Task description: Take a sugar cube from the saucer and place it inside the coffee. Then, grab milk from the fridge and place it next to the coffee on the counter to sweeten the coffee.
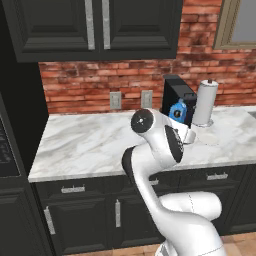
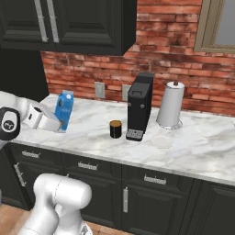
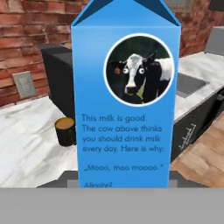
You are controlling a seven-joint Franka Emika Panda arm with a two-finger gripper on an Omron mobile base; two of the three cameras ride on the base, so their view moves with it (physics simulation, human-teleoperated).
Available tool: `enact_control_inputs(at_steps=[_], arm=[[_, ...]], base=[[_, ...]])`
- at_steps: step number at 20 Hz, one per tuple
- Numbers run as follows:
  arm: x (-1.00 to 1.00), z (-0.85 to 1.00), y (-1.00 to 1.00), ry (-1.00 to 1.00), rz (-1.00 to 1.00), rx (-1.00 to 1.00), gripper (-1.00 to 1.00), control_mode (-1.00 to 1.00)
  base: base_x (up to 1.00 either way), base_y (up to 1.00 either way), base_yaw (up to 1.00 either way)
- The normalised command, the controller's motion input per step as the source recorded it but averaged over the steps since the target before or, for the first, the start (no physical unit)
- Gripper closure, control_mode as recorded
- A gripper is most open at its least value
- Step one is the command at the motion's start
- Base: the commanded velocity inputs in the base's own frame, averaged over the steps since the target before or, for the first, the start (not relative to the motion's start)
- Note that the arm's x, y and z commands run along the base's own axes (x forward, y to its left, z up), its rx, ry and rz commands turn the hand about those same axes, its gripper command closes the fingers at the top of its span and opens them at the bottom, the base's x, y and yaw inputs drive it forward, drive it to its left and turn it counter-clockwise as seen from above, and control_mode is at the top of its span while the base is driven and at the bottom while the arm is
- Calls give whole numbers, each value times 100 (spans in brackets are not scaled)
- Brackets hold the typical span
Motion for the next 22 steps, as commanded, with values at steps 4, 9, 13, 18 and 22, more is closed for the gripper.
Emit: enact_control_inputs(at_steps=[4, 9, 13, 18, 22], arm=[[80, -35, 4, 0, -27, -23, 100, -100], [48, -34, 0, 0, -8, -10, 100, -100], [24, -24, 1, 0, 2, -1, 100, -100], [64, -30, 1, 0, 3, -4, 100, -100], [61, -23, 0, 4, 0, -3, 100, -100]], base=[[0, 0, 0], [0, 0, 0], [0, 0, 0], [0, 0, 0], [0, 0, 0]])
